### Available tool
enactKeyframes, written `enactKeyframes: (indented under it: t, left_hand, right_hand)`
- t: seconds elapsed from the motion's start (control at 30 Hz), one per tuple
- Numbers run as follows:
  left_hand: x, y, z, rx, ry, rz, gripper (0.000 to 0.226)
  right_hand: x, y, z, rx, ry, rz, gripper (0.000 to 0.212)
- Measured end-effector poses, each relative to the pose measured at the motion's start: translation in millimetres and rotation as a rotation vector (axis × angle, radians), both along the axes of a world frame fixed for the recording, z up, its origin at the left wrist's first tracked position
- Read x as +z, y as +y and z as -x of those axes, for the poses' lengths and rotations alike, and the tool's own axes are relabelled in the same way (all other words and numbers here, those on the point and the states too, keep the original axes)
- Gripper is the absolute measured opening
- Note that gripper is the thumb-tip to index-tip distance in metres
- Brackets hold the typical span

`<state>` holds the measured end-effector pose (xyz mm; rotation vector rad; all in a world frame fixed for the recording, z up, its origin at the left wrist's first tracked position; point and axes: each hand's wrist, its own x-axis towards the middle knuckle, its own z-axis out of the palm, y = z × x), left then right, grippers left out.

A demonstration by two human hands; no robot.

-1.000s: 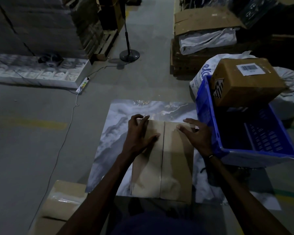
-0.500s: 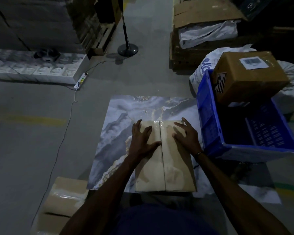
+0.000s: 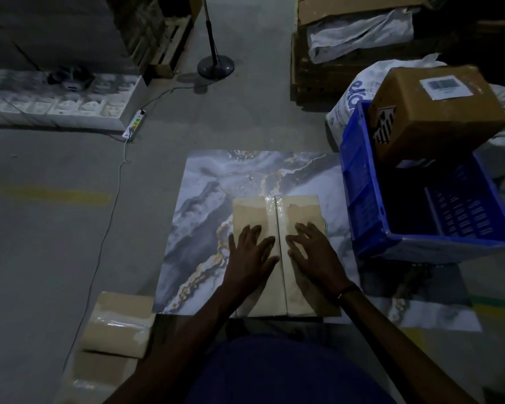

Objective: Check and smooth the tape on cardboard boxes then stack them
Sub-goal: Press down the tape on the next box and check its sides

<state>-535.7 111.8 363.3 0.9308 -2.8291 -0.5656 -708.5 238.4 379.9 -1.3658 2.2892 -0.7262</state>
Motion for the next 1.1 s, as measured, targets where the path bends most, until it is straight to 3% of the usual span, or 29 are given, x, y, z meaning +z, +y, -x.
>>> enactKeyframes:
  t: [0.7,0.97,1.1]
  left_hand:
    - [21,46,-16,-0.009,-0.072,-0.156,0.055]
    - [24,64,-22,-0.01,-0.095,-0.142,0.055]
    - [35,58,-12,0.017,-0.021,-0.176,0.053]
  right_hand:
    - [1,34,-27,0.099,0.143,-0.166,0.047]
    - [3,50,-37,0.11,0.173,-0.157,0.046]
    - [1,45,-28,0.074,0.153,-0.107,0.042]
